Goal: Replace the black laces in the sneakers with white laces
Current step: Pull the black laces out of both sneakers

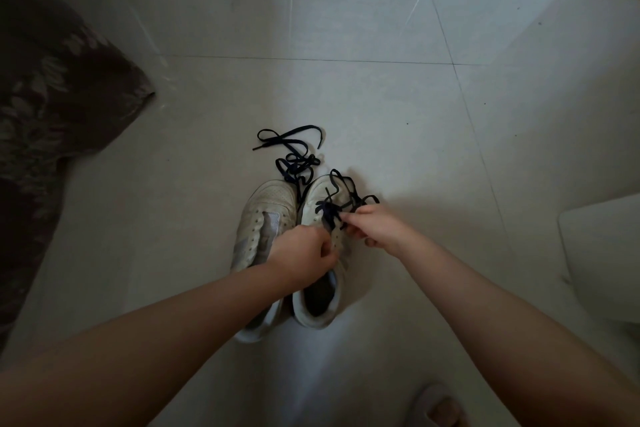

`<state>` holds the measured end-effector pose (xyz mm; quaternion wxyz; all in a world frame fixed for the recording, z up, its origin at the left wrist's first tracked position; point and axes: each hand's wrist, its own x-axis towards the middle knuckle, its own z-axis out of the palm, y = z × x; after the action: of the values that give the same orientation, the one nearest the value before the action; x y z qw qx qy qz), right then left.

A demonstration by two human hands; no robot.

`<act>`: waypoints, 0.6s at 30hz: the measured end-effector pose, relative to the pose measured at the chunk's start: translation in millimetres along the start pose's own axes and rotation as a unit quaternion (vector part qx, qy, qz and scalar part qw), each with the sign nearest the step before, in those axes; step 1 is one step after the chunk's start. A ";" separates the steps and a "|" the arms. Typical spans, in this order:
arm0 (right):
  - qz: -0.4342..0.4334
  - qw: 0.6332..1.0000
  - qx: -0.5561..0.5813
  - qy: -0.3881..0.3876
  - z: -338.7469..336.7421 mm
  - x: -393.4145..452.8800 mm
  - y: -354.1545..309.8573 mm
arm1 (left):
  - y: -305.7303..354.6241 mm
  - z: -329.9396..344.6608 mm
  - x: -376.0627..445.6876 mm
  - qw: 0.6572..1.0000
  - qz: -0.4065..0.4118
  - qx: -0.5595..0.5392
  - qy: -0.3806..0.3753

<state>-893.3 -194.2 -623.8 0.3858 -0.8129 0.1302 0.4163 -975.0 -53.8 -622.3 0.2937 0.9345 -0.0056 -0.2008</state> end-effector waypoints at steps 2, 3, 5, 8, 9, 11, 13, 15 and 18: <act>-0.021 0.999 -0.032 0.022 2.1 2.8 2.9 | 0.2 -0.3 -0.4 1.000 0.002 0.000 -0.003; -0.032 0.997 -0.036 0.054 1.0 5.1 5.2 | 0.5 -0.8 -0.8 1.000 0.001 -0.002 -0.005; -0.039 0.988 0.015 0.146 -9.9 8.3 11.5 | 1.1 -2.4 -0.6 1.000 0.000 -0.005 -0.012; -0.027 0.973 0.099 0.205 -26.1 8.3 21.7 | 2.1 -3.4 -0.8 1.000 -0.003 -0.008 -0.018; -0.025 0.973 0.095 0.208 -27.1 7.6 23.9 | 2.7 -3.7 -0.8 1.000 -0.004 -0.009 -0.019; -0.035 0.963 0.070 0.257 -30.4 11.0 27.7 | 3.8 -4.5 -0.3 1.000 -0.004 -0.009 -0.024; -0.008 0.932 0.049 0.360 -47.7 18.5 30.7 | 4.1 -5.2 -0.1 1.000 -0.001 -0.004 -0.025; 0.021 0.918 0.049 0.393 -72.7 24.2 34.9 | 3.2 -5.0 -1.2 1.000 0.002 -0.003 -0.020; 0.024 0.970 -0.012 0.243 -74.2 15.4 30.6 | -0.1 -2.7 -2.6 1.000 0.005 -0.011 -0.014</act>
<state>-857.3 -267.6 -625.3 0.3226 -0.8909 0.2349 0.2170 -976.4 -51.8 -619.3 0.3050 0.9282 -0.0123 -0.2128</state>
